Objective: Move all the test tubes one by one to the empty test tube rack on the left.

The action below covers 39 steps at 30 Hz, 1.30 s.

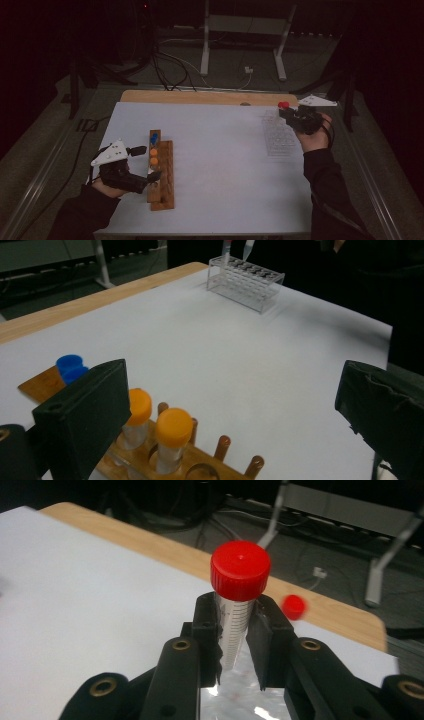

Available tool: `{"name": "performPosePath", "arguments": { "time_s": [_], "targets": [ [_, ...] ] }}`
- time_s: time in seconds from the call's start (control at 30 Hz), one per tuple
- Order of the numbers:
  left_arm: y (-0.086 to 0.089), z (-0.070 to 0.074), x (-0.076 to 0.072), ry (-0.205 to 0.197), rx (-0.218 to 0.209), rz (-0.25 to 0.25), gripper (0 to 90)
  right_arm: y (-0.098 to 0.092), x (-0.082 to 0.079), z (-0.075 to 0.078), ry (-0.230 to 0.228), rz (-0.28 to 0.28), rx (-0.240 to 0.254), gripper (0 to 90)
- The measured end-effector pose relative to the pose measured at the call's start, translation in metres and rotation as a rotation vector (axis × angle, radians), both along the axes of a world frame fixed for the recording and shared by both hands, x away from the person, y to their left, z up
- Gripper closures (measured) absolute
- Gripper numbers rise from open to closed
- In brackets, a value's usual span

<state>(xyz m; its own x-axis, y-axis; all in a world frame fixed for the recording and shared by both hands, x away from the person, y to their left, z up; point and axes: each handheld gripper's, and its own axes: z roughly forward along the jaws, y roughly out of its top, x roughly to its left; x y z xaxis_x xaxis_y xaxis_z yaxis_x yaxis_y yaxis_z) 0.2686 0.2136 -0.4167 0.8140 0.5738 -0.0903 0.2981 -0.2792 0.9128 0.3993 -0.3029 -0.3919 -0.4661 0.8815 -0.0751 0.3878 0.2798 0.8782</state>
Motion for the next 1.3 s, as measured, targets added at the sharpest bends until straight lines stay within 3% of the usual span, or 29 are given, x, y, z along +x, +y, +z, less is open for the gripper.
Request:
{"name": "performPosePath", "arguments": {
  "time_s": [0.33, 0.87, 1.3],
  "targets": [
    [-0.015, 0.005, 0.004, 0.007, 0.007, -0.042, 2.2, 0.040, -0.031, -0.008, 0.016, 0.144, 0.008, 74.1],
    [-0.044, 0.015, 0.011, -0.006, 0.041, -0.123, 2.3, 0.105, -0.078, -0.027, 0.077, 0.390, -0.039, 74.1],
    [-0.075, 0.024, 0.014, -0.030, 0.038, -0.206, 5.2, 0.144, -0.105, -0.023, 0.091, 0.544, -0.040, 74.1]
  ]
}}
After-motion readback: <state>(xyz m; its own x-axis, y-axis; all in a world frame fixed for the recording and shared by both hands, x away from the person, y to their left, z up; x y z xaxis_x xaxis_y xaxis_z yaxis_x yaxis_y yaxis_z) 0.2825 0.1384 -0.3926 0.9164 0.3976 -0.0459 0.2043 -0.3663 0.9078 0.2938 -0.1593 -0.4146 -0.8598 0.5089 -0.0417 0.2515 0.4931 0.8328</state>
